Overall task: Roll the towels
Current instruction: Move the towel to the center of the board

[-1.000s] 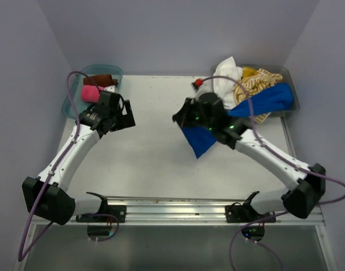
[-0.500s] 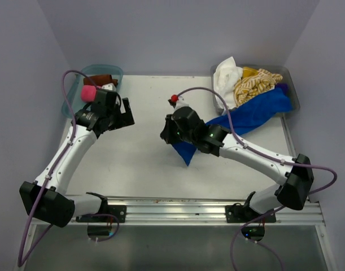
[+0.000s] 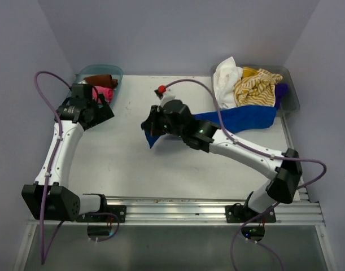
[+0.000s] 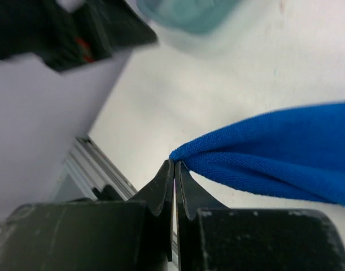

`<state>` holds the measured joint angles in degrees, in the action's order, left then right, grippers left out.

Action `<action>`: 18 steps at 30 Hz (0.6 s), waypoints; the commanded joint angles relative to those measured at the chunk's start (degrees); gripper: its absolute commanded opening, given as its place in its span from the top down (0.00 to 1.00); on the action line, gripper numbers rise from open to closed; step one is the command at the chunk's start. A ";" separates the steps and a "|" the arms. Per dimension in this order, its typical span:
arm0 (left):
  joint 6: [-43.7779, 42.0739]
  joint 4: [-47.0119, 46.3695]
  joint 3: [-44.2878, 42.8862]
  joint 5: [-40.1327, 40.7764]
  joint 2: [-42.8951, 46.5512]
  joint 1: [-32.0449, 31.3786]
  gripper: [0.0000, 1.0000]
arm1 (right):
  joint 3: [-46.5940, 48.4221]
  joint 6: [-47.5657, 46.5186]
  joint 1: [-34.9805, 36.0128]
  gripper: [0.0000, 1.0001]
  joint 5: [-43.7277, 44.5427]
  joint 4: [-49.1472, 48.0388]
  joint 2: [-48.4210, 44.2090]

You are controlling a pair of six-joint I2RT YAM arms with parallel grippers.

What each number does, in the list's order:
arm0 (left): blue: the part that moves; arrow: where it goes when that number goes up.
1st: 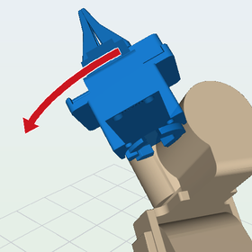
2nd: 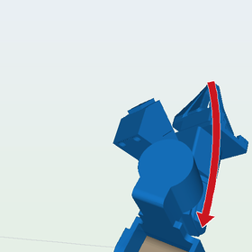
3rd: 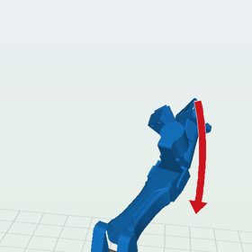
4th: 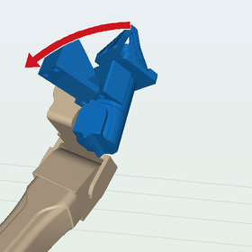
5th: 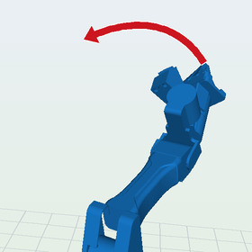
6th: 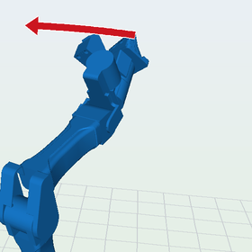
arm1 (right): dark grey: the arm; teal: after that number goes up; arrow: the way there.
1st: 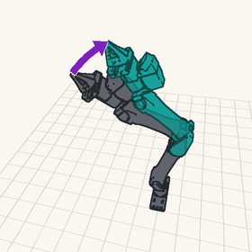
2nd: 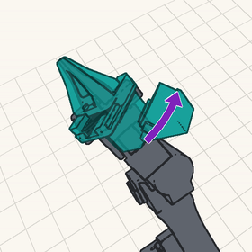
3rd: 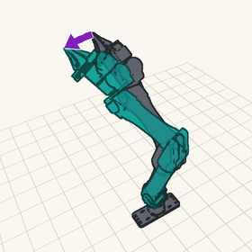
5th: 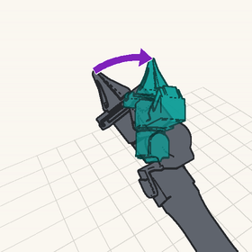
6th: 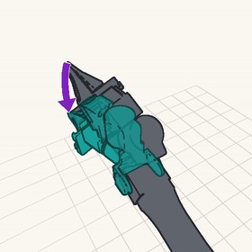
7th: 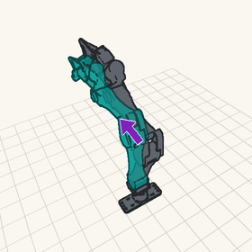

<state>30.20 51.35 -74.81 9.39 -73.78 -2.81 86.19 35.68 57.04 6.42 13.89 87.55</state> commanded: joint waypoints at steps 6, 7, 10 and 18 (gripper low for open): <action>-2.59 -0.55 -2.54 -5.68 0.30 5.53 0.02 | -6.83 5.64 4.75 0.66 -5.01 -1.69 11.42; -3.29 -1.77 -1.23 -7.35 0.91 5.45 0.03 | -7.00 4.76 4.58 0.54 -1.18 -0.28 10.63; -4.71 -4.58 2.80 -11.76 3.02 3.87 0.04 | -9.97 1.94 2.21 0.25 3.42 3.94 5.37; 1.00 -5.48 13.87 -12.11 2.15 -12.74 0.11 | -26.41 2.29 -16.50 0.19 5.45 9.57 -13.33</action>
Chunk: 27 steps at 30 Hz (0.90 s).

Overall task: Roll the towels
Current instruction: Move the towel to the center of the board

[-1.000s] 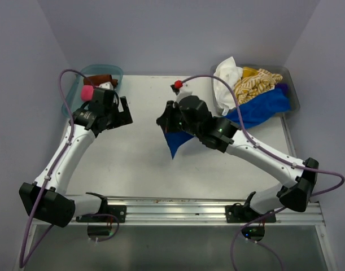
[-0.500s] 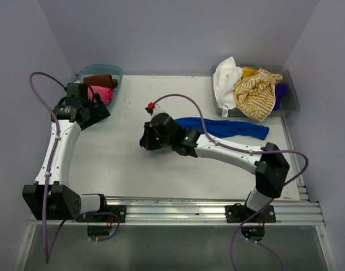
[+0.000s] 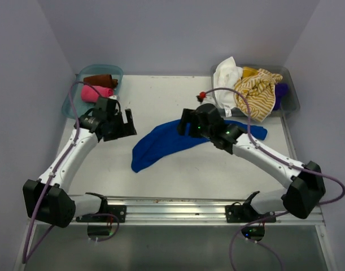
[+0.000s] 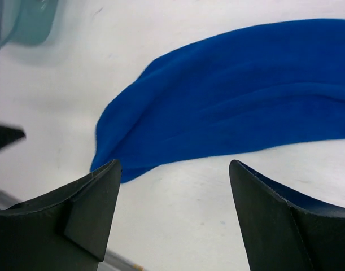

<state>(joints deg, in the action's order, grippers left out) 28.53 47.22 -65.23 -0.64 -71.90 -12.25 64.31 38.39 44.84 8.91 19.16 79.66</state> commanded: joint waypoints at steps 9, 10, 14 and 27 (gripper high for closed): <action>16.45 0.68 19.51 -1.73 5.71 -14.37 0.23 | -15.09 1.33 -12.49 0.18 3.93 8.70 -15.67; 18.47 0.59 20.49 -1.38 6.15 -14.99 0.25 | -15.18 1.51 -12.67 0.18 3.66 8.70 -15.50; 20.07 -2.30 24.18 -1.11 6.77 -15.79 0.27 | -14.74 1.42 -12.67 0.18 3.49 8.53 -14.71; 21.83 -13.47 24.98 2.40 -3.77 -16.05 0.50 | -16.05 0.72 -13.28 0.18 5.42 11.60 -18.57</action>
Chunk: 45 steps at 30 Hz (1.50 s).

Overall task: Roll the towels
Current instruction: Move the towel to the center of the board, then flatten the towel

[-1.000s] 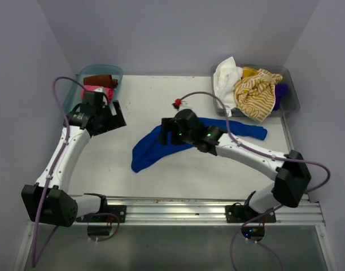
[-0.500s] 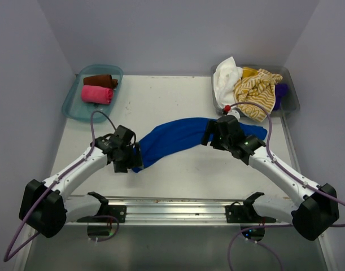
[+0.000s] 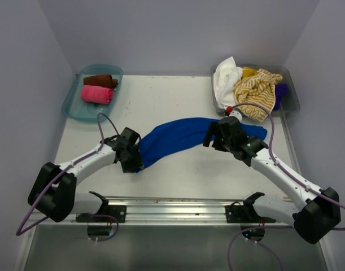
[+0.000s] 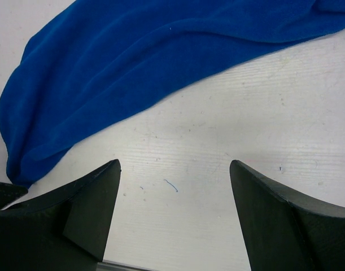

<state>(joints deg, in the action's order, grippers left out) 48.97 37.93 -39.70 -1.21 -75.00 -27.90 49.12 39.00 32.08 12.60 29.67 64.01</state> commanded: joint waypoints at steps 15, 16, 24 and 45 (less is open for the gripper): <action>2.88 0.30 1.29 6.83 5.82 -0.40 0.32 | -4.92 -2.09 -16.69 0.17 -7.85 2.50 -6.09; 3.23 0.21 1.64 7.27 6.44 -0.40 0.29 | -4.83 -2.18 -16.78 0.17 -7.94 2.50 -5.91; 2.89 -6.10 2.62 5.26 0.04 -0.40 0.31 | -5.00 -1.74 -16.96 0.17 -8.47 2.14 -4.86; -9.41 2.75 -18.38 -2.65 7.14 12.85 1.00 | -2.98 -2.79 -42.80 0.17 -15.85 -4.80 13.41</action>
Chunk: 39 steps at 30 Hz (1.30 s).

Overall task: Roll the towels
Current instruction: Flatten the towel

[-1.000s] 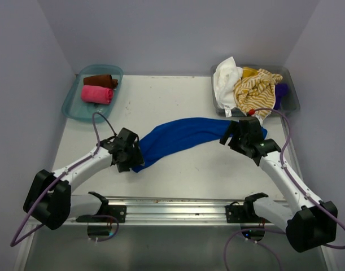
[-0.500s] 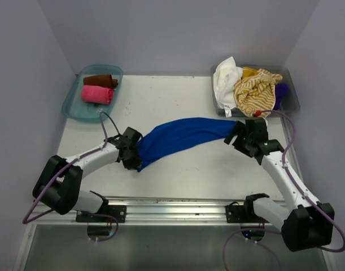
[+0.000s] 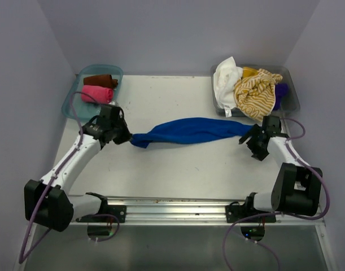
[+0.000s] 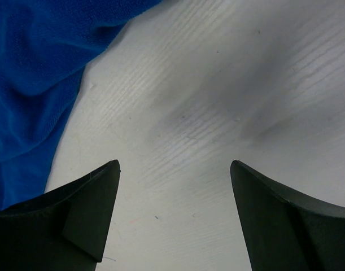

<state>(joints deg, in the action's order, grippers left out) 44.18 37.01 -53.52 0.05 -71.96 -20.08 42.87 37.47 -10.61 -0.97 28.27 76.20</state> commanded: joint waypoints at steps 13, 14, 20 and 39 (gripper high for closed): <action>-11.75 9.75 -20.14 -6.55 5.17 17.09 1.00 | 1.25 -0.91 -0.02 0.19 -9.13 -9.98 4.56; -11.58 9.31 -19.79 -7.08 4.99 17.09 1.00 | 0.90 -0.82 0.15 0.19 -10.44 -10.51 4.83; -10.61 8.60 -18.64 -8.32 4.73 17.09 1.00 | -1.03 1.37 5.33 0.24 -13.00 -15.34 6.32; -15.26 12.46 -28.29 -3.58 4.02 20.06 1.00 | 18.37 -4.59 9.91 1.00 -3.87 2.27 -8.15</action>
<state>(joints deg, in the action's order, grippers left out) 32.14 48.97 -76.23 -5.61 -68.16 -2.28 53.71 36.99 -0.40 -8.27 22.00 77.03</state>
